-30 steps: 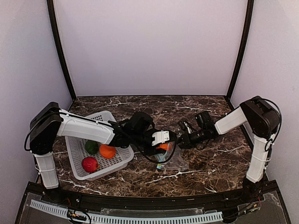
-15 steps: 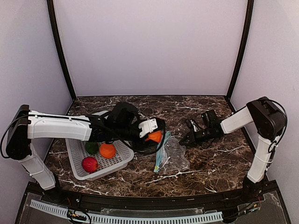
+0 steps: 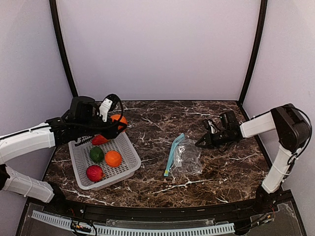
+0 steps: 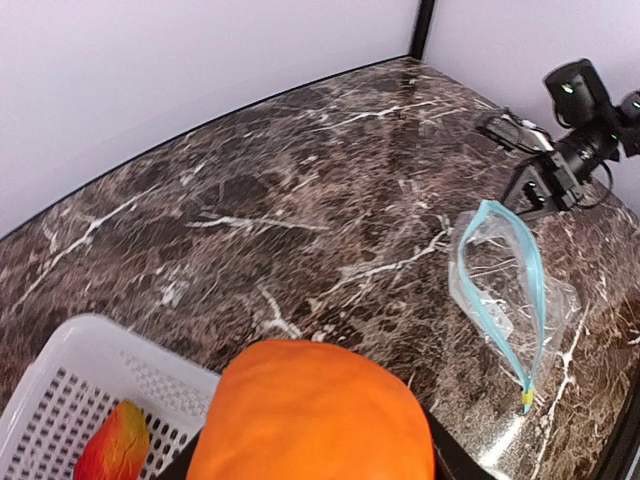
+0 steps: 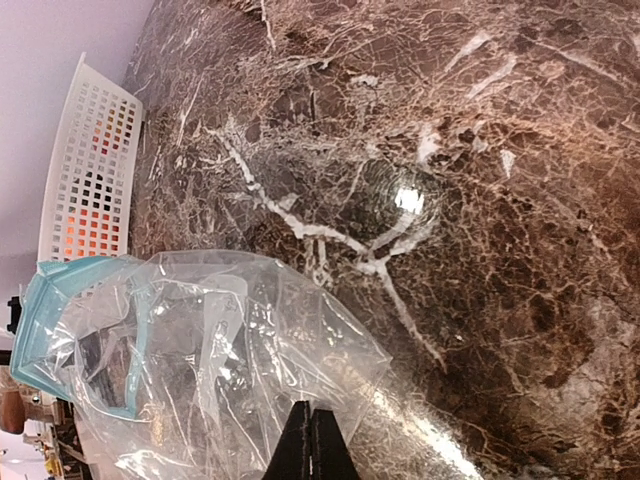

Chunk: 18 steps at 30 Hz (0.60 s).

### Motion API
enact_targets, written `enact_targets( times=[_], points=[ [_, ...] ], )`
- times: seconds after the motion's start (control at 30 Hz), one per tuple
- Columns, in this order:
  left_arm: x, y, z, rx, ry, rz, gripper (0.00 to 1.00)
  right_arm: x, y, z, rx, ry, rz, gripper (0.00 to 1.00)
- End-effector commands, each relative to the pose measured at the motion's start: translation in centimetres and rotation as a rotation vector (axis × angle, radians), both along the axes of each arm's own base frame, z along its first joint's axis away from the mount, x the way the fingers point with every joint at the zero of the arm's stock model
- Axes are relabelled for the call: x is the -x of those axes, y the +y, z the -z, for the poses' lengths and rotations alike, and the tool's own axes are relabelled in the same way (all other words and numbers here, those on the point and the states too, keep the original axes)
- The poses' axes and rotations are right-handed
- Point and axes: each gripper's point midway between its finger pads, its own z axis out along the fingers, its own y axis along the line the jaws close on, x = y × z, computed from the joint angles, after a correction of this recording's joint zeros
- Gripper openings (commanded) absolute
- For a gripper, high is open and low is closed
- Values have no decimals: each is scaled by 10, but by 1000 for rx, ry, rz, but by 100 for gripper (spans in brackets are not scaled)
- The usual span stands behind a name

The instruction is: Open the zip-top bag and remove the fake food

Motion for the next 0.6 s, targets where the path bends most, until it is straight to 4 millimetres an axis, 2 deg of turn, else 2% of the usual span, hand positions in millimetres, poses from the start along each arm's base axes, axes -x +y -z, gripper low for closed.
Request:
enact_targets(
  times=[0.0, 0.03, 0.27, 0.5, 0.57],
  points=[
    [0, 57, 36, 5, 157, -258, 49, -9, -8, -7, 53, -58, 9, 0],
    [3, 63, 47, -9, 182, -277, 49, -9, -9, -6, 65, -54, 9, 0],
    [6, 92, 80, -29, 270, -392, 53, -18, -19, -6, 147, -80, 29, 0],
    [-1, 97, 103, -41, 317, -426, 55, -22, -27, -9, 195, -89, 62, 0],
    [-4, 95, 110, -48, 329, -421, 59, -23, -30, -10, 207, -94, 71, 0]
  ],
)
